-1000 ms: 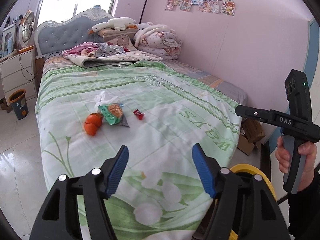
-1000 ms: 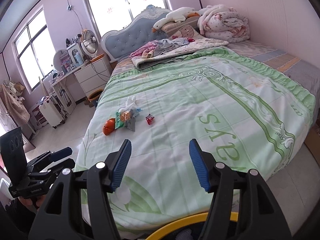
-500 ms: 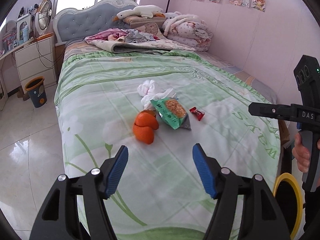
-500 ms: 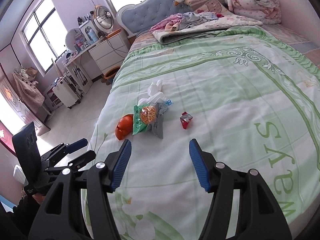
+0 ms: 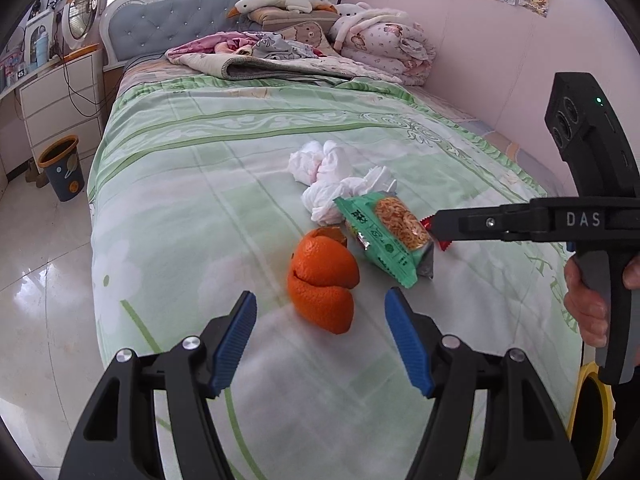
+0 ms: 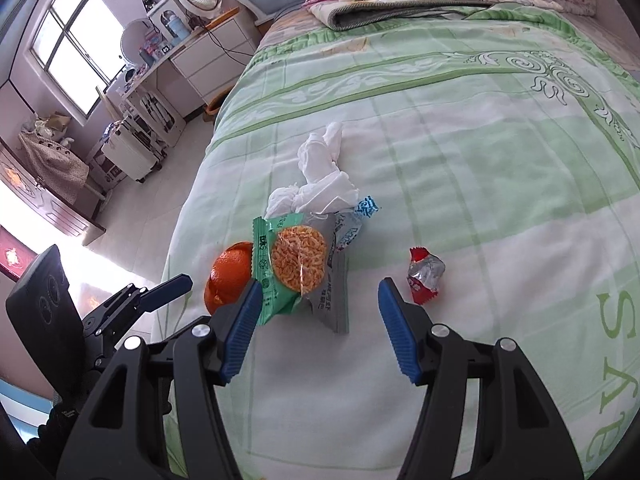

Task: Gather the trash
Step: 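Grasp the green snack wrapper with the right tool while the left tool grasps the orange peel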

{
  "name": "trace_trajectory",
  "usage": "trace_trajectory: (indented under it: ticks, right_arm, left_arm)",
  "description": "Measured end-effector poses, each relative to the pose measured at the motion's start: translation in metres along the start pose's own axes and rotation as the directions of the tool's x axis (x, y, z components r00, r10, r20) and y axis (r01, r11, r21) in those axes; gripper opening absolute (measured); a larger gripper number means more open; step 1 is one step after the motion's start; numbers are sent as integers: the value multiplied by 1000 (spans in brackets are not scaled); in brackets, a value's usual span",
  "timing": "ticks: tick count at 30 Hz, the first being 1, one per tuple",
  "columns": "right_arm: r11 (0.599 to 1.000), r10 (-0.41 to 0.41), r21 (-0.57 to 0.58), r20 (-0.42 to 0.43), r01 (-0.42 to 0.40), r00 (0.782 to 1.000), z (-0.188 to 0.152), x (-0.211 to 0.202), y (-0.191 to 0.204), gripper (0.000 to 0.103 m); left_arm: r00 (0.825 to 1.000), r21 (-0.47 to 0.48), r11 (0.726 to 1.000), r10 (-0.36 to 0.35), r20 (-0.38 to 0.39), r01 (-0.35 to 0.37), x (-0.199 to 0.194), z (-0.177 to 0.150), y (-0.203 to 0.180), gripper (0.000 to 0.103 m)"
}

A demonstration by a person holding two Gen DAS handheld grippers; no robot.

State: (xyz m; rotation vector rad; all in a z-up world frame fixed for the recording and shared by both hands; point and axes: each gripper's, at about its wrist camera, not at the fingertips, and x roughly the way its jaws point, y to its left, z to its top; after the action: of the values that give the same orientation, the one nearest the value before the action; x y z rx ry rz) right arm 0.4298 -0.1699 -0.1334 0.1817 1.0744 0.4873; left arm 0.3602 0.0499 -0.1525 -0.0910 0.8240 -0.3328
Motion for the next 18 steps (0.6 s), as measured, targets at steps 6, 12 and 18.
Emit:
trace_trajectory:
  ticks: [6,12,18]
  right_arm:
    - [1000,11,19,-52,-10,999,10,31,-3,53]
    - [998,49,32,-85,-46,995,18,46,-5,27]
    - [999,53,-8,-70,-53,996,39,48,5,10]
  left_arm:
    - [1000,-3,1000,-21,-19,21,16,2,2,54]
    - [998,-20,999,-46,-32,45,24,2,6,30]
    - [996,-64,994,-88,-17,86,22,2,15,26]
